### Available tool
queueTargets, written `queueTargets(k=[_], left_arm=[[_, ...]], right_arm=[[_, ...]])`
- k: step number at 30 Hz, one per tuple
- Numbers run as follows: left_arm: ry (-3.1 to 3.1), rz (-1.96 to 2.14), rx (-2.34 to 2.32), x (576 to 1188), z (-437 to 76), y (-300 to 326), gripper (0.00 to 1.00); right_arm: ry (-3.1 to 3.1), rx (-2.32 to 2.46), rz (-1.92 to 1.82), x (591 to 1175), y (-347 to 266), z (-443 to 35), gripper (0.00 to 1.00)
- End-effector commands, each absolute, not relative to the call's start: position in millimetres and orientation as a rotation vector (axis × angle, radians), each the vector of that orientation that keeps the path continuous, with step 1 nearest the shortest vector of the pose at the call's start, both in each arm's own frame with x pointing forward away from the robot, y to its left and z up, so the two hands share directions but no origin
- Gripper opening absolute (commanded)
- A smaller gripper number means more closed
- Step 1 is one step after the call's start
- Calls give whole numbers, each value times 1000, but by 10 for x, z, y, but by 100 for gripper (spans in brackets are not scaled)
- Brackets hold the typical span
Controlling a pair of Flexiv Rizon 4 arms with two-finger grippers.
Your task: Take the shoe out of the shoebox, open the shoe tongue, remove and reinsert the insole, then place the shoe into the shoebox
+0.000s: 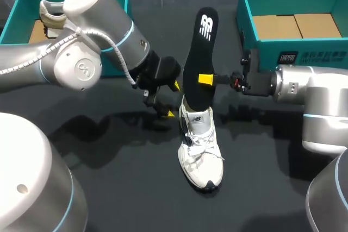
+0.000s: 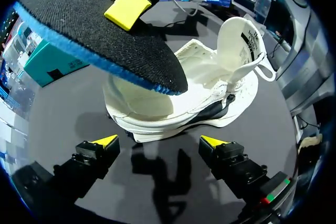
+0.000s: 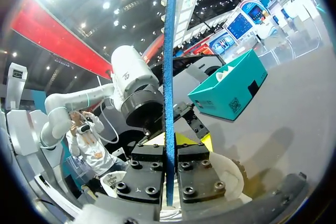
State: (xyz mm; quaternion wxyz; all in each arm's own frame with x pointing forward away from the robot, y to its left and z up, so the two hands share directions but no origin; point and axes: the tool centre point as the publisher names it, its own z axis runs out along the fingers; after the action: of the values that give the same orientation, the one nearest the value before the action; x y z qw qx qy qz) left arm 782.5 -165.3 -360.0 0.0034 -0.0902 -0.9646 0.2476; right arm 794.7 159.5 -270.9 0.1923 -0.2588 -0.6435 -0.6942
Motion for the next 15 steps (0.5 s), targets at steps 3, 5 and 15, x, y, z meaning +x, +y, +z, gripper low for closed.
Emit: queueTargets(k=[3, 5, 15], left_arm=[[-3026, 771, -283, 7826, -3604, -1662, 100], [-3026, 771, -283, 7826, -3604, -1662, 100], [-3026, 771, -283, 7826, -3604, -1662, 100]], right_arm=[[-1804, -732, -1939, 7934, 1586, -2756, 0], [-1805, -732, -1936, 7922, 1593, -2762, 0], [-1822, -714, -1932, 7862, 1628, -2785, 0]])
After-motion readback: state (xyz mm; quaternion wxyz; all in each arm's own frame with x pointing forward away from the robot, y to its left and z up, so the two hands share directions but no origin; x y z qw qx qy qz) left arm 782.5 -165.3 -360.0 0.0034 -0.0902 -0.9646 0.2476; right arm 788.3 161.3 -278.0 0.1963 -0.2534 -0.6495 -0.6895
